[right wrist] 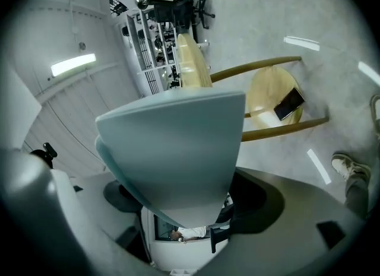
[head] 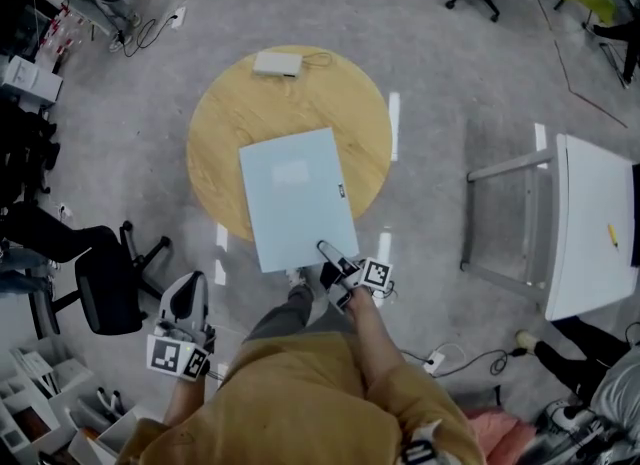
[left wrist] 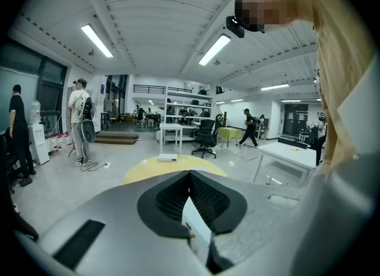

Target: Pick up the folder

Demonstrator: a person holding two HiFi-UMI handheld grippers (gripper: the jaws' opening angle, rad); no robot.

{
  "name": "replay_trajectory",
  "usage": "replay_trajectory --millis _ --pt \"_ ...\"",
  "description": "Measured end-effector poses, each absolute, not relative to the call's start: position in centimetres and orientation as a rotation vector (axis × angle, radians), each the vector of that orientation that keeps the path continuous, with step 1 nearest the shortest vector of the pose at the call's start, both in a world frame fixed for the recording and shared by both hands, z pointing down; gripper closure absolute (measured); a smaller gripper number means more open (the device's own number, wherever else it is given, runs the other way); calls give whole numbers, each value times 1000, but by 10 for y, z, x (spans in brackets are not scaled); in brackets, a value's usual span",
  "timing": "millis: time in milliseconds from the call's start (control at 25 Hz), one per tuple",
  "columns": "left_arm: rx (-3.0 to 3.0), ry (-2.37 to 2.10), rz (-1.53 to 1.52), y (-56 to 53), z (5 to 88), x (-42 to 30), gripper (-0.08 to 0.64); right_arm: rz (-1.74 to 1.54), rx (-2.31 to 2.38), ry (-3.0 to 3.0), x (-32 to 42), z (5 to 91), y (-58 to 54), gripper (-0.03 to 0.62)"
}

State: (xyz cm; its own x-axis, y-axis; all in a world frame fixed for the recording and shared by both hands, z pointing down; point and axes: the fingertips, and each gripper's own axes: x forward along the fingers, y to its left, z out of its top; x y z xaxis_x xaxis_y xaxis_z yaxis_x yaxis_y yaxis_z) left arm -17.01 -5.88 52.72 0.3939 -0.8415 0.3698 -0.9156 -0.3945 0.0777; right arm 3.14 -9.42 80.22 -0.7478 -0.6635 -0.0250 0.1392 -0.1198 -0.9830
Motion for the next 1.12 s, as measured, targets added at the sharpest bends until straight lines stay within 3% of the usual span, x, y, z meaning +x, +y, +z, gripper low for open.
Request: replay_trajectory --millis 240,320,440,1120 --pt "2376 -1557 389 -53 530 -174 557 -1911 -608 1583 34 806 -100 226" --pt "2372 -1561 386 -51 532 -174 557 -1909 -631 1600 36 809 -100 273" --pt "2369 -1568 377 -50 530 -175 557 -1884 -635 1638 37 805 -101 288" --pt "2383 -1535 317 -61 527 -168 557 -1835 -598 1809 29 767 -86 319"
